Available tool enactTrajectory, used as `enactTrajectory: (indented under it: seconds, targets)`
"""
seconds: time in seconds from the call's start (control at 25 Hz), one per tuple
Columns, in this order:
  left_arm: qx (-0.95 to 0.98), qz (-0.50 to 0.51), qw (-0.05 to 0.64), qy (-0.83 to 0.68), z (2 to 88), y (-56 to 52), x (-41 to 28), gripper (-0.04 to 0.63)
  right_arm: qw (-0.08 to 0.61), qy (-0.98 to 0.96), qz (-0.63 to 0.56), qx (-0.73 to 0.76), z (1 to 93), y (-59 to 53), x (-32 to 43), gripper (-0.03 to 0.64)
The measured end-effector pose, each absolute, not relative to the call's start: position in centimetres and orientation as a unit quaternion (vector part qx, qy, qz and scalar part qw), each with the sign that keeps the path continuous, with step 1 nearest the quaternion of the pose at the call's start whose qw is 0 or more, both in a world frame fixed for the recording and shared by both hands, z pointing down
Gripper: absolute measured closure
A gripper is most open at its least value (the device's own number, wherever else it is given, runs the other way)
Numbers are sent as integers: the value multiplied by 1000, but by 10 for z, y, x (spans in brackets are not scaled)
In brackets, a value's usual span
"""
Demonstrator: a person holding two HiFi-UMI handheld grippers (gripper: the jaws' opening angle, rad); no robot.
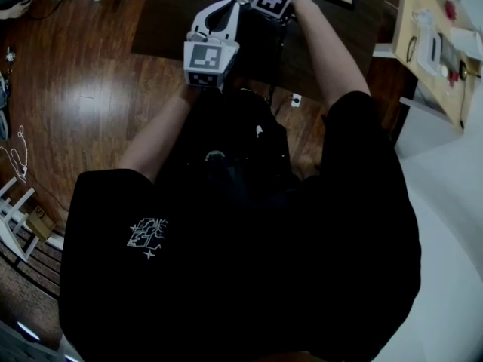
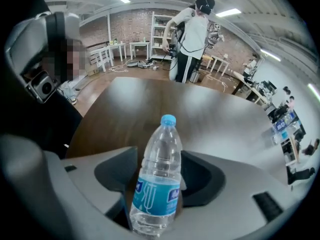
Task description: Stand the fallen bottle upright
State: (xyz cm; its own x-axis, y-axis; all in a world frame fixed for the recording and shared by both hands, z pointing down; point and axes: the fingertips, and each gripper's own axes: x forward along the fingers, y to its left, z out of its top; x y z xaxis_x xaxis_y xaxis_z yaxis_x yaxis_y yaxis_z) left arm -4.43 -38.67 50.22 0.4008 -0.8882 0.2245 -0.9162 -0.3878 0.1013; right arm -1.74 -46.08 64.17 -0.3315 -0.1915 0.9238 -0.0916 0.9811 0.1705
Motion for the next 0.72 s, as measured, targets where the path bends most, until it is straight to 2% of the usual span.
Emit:
enactTrajectory:
  seconds: [0.28,0.44,0.6,0.72]
  targets:
    - [830,65,106,-543,506,-389,-44,595,578,-809,-43,96,655,-466,-18,319]
    - [832,64,103,-541,503,-393,-43,595,557,-823,-25,110,645,-466,-15,331]
    - [834,63,105,-539,494,-389,-41,595,503,-851,11,149,622,-469,-8,337]
    - [836,60,97,-537,489,-388,-39,595,421,-888,45,183,599,-473,-11,341]
